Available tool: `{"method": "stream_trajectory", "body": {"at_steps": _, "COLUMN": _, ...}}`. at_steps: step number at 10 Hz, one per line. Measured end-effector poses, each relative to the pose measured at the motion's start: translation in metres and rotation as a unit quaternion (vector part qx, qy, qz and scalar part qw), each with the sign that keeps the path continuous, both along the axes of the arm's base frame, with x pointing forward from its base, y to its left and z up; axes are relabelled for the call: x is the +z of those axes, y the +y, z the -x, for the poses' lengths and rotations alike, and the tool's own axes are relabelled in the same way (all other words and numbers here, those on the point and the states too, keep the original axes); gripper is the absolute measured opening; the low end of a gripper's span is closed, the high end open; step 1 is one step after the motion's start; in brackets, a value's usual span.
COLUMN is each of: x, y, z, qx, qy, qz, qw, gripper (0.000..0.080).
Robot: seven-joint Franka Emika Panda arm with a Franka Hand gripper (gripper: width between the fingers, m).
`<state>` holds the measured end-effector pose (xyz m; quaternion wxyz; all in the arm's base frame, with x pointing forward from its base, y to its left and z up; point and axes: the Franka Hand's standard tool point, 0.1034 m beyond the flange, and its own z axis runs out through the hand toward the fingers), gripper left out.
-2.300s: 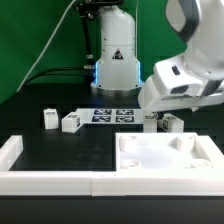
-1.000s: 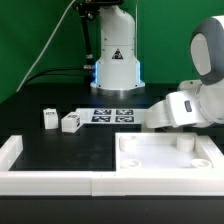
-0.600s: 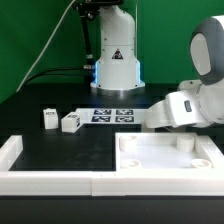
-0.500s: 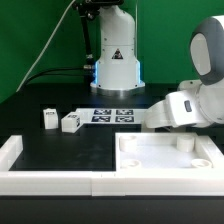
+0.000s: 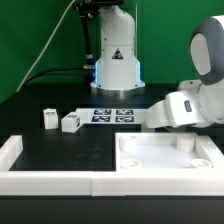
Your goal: Assemble one leg
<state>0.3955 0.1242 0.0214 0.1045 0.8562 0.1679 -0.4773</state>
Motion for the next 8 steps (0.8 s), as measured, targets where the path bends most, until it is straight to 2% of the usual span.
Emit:
{"method": "stream_trajectory", "body": {"at_steps": 4, "x": 0.057, "y": -0.008, "z": -0.023, "qx": -0.021, "qy": -0.023, "qz": -0.002, "qw": 1.0, "gripper": 0.0291}}
{"method": "stream_trajectory", "body": {"at_steps": 5, "x": 0.063, "y": -0.009, "z": -0.022, "qx": -0.021, "qy": -0.015, "qz": 0.002, "qw": 1.0, "gripper": 0.0291}}
{"method": "stream_trajectory", "body": {"at_steps": 6, "x": 0.056, "y": -0.007, "z": -0.028, "qx": -0.021, "qy": -0.034, "qz": -0.006, "qw": 0.999, "gripper": 0.0291}}
{"method": "stream_trajectory", "body": {"at_steps": 7, "x": 0.052, "y": -0.003, "z": -0.038, "qx": -0.021, "qy": -0.089, "qz": -0.027, "qw": 0.995, "gripper": 0.0291}}
{"method": "stream_trajectory", "body": {"at_steps": 8, "x": 0.055, "y": -0.003, "z": -0.039, "qx": -0.019, "qy": -0.14, "qz": -0.046, "qw": 0.989, "gripper": 0.0291}}
